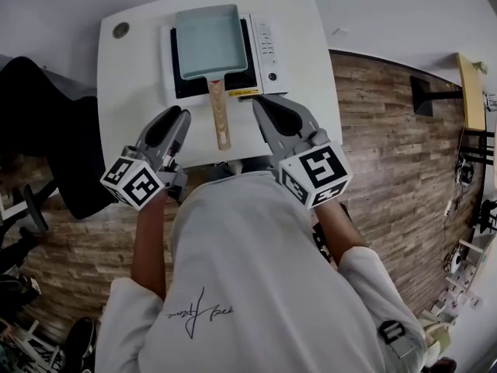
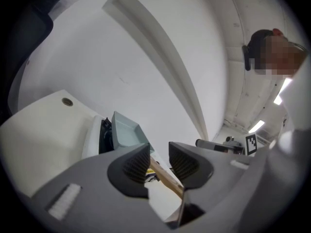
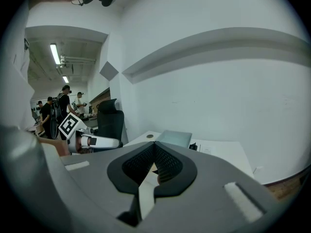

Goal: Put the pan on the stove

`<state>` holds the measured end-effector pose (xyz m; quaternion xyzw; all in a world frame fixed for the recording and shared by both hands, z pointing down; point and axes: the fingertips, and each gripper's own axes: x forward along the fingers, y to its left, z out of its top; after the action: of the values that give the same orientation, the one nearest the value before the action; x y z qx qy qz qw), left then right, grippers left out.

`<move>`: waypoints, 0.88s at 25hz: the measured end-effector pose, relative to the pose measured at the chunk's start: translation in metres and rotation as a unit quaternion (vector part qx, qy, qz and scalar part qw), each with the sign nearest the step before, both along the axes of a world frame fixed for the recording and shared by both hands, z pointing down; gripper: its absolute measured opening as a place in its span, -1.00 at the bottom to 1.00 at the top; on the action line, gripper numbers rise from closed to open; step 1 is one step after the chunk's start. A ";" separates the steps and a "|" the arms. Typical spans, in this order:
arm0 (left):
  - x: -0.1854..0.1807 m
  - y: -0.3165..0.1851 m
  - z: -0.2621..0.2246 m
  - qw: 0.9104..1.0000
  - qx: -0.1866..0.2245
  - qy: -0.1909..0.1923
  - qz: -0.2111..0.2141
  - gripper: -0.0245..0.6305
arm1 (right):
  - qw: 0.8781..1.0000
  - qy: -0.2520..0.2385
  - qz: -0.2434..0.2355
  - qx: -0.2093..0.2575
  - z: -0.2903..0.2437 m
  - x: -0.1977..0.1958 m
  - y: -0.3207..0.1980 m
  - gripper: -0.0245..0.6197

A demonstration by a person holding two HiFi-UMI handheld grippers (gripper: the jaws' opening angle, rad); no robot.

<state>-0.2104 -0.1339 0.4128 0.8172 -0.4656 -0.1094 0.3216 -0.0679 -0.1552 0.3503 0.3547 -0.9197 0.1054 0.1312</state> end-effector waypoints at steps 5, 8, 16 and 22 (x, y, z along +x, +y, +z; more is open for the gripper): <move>-0.009 0.006 -0.022 0.999 0.023 -0.039 -0.020 -0.47 | 1.000 -0.007 0.004 0.002 -0.005 0.003 0.004 -0.93; -0.012 0.010 -0.034 0.997 0.037 -0.057 -0.028 -0.54 | 1.000 -0.008 0.006 0.011 -0.008 0.006 0.006 -0.93; -0.016 0.011 -0.052 0.987 0.076 -0.138 -0.040 -0.76 | 1.000 -0.014 -0.006 0.023 -0.021 0.011 0.009 -0.93; -0.014 0.008 -0.058 0.981 0.079 -0.175 -0.039 -0.76 | 0.999 -0.023 -0.012 0.027 -0.028 0.019 0.008 -0.93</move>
<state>-0.2246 -0.1259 0.3548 0.8275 -0.5365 -0.0139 0.1653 -0.0488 -0.1471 0.3222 0.3443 -0.9292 0.0872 0.1018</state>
